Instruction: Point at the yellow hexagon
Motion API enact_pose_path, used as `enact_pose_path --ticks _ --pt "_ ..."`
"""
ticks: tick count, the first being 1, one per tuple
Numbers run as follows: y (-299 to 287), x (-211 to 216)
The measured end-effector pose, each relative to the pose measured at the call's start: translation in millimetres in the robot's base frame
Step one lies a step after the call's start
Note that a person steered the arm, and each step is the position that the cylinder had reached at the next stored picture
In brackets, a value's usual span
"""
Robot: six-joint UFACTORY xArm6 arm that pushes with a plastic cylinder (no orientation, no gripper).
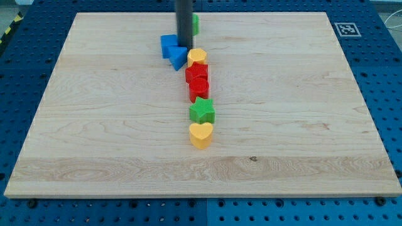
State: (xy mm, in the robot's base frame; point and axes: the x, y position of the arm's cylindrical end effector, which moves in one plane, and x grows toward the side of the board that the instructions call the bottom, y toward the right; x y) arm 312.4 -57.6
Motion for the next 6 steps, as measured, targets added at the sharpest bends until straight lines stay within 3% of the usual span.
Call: enact_pose_path --ticks 2,3,4,5,6 --pt "-96 0" --pt "-101 0" --pt "-79 -18" --pt "-7 -24" --pt "73 13"
